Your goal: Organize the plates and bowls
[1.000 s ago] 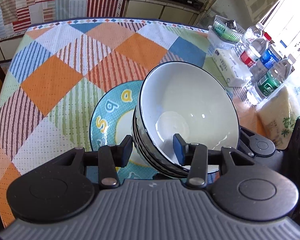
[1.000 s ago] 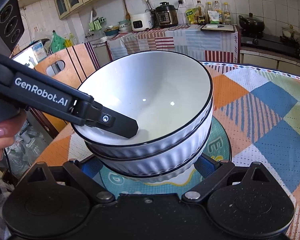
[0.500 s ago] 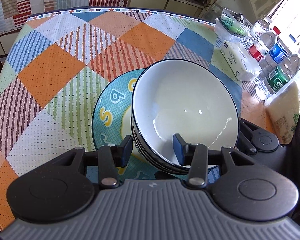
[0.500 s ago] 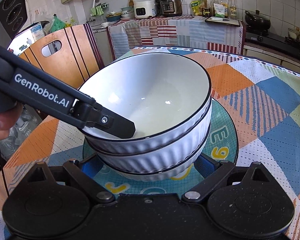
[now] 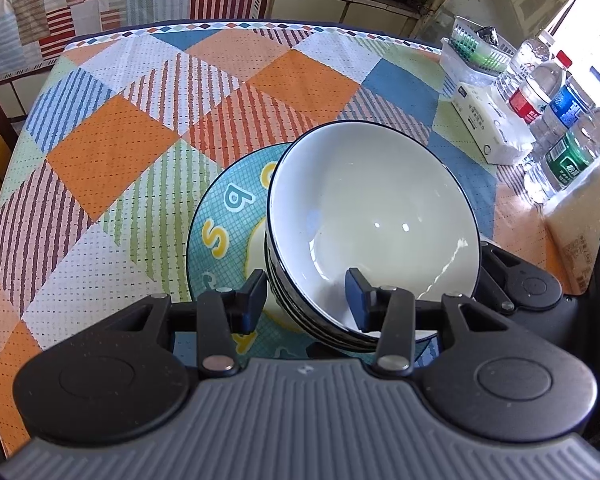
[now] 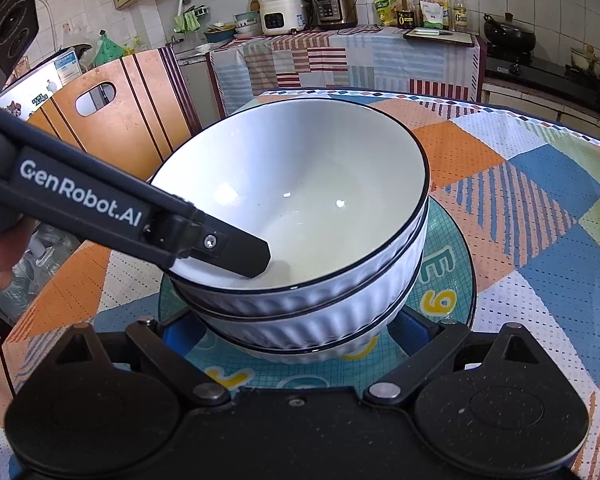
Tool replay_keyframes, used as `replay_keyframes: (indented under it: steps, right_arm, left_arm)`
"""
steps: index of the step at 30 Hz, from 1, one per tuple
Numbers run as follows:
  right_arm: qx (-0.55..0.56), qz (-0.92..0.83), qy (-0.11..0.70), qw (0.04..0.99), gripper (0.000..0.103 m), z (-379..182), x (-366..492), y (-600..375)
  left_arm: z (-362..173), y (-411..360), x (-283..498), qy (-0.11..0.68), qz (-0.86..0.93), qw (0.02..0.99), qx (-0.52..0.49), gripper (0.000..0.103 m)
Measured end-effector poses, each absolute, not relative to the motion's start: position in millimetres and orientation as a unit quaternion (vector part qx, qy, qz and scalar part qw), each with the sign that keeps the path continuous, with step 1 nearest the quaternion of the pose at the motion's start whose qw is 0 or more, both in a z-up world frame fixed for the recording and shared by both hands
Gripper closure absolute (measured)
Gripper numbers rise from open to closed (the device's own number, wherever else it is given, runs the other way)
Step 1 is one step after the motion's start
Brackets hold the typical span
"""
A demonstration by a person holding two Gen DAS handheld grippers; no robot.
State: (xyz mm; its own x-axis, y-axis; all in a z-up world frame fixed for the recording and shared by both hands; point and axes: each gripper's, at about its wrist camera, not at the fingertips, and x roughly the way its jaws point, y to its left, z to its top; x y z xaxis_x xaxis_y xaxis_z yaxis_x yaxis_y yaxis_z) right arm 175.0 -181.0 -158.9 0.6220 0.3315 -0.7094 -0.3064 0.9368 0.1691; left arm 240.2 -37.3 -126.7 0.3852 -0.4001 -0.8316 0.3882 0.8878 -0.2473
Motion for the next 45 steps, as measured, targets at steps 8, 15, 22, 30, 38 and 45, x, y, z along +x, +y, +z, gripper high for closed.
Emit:
replay_keyframes:
  steps: [8,15,22,30,38,45]
  right_arm:
    - [0.006,0.137,0.398,0.907,0.005,-145.1,159.9,-177.1]
    - [0.042,0.089,0.380,0.920,0.004,-102.8,119.5,-196.1]
    - [0.047,0.049,0.361,0.930,0.004,-65.7,90.4,-215.1]
    - [0.036,0.017,0.352,0.935,0.004,-37.0,72.1,-220.1]
    - [0.028,-0.005,0.364,0.931,0.001,-8.4,48.2,-216.2]
    - [0.026,-0.026,0.351,0.936,0.001,11.3,16.3,-211.4]
  left_arm:
    - [-106.9,-35.4,231.0,0.486,-0.198,0.851,-0.006,0.041]
    - [-76.3,-36.3,207.5,0.464,-0.190,0.865,0.012,0.036]
    - [-42.4,-23.8,170.8,0.443,-0.182,0.877,0.018,0.027]
    - [-13.9,-11.8,129.5,0.435,-0.126,0.891,0.029,0.015]
    - [7.5,-9.8,92.4,0.431,-0.091,0.896,0.053,0.003]
    - [21.1,-1.7,62.7,0.430,-0.075,0.898,0.055,0.003]
